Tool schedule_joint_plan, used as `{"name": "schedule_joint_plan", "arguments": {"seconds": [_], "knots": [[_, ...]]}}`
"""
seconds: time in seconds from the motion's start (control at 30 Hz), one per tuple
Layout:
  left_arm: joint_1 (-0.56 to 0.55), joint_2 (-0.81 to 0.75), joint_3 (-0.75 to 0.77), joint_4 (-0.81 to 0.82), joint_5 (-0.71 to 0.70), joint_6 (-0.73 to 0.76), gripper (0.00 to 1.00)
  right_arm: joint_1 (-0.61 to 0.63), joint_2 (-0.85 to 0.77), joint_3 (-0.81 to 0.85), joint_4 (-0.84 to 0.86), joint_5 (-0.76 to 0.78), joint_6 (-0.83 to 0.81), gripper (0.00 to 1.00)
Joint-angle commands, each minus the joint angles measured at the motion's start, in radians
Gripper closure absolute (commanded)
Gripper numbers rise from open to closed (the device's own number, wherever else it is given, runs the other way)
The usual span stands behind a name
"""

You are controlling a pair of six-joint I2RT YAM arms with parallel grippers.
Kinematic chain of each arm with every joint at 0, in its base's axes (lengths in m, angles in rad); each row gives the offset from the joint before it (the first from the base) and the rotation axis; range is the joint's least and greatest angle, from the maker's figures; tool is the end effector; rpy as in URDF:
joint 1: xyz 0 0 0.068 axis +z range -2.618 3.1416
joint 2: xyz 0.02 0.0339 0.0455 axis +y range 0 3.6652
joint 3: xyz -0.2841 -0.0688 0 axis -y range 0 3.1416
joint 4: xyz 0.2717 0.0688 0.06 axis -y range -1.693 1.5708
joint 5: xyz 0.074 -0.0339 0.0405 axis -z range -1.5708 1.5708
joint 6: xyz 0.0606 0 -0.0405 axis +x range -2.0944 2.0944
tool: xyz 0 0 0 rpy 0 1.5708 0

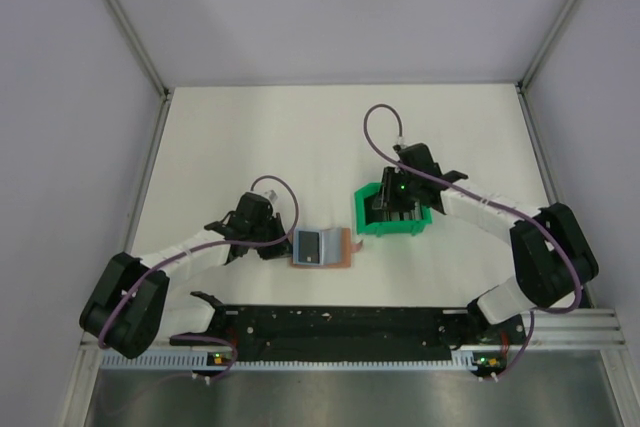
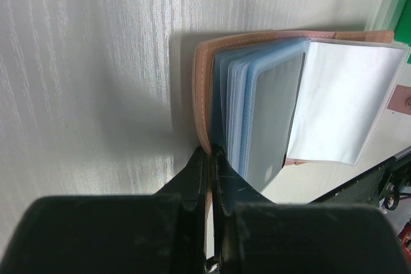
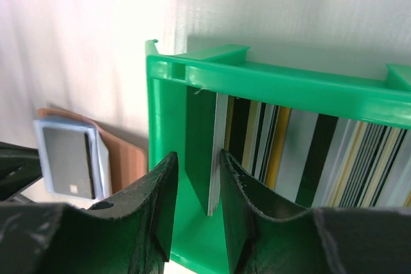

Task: Put the credit cards into the card holder
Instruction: Pick up the credit card from the storage box.

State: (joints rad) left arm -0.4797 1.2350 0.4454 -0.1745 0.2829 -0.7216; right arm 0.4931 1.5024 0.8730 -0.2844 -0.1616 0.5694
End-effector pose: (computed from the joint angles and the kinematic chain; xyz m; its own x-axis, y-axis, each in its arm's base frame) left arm 0.2013 -0.1238 0.1225 -0.9332 -0.2296 -0.2766 -0.0427 0.8349 -0.5488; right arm 0.2925 0.1682 0.1795 -0.8860 0.1280 -0.4457 -0.0903 0.8951 0.4366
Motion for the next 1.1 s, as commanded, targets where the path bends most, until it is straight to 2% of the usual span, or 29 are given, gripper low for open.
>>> {"name": "schedule_joint_plan", "arguments": {"seconds": [0.0,0.43,0.63,0.87,1.07], "knots": [[-0.003,0.014,0.015,-0.008,-0.002,0.024,1.00,-0.005,-0.025,0.049,0.079,-0.087,0.015,0.68],[-0.002,0.020,0.010,0.003,0.004,0.027,1.00,0.035,0.055,0.109,0.087,-0.098,0.046,0.67],[-0.003,0.027,0.009,0.007,0.007,0.030,1.00,0.097,0.107,0.184,-0.001,0.019,0.038,0.65],[-0.002,0.027,-0.001,0.007,0.007,0.030,1.00,0.130,0.133,0.192,-0.036,0.099,0.043,0.65],[-0.003,0.029,0.003,0.012,0.007,0.030,1.00,0.136,0.119,0.199,-0.026,0.053,0.017,0.63]]}}
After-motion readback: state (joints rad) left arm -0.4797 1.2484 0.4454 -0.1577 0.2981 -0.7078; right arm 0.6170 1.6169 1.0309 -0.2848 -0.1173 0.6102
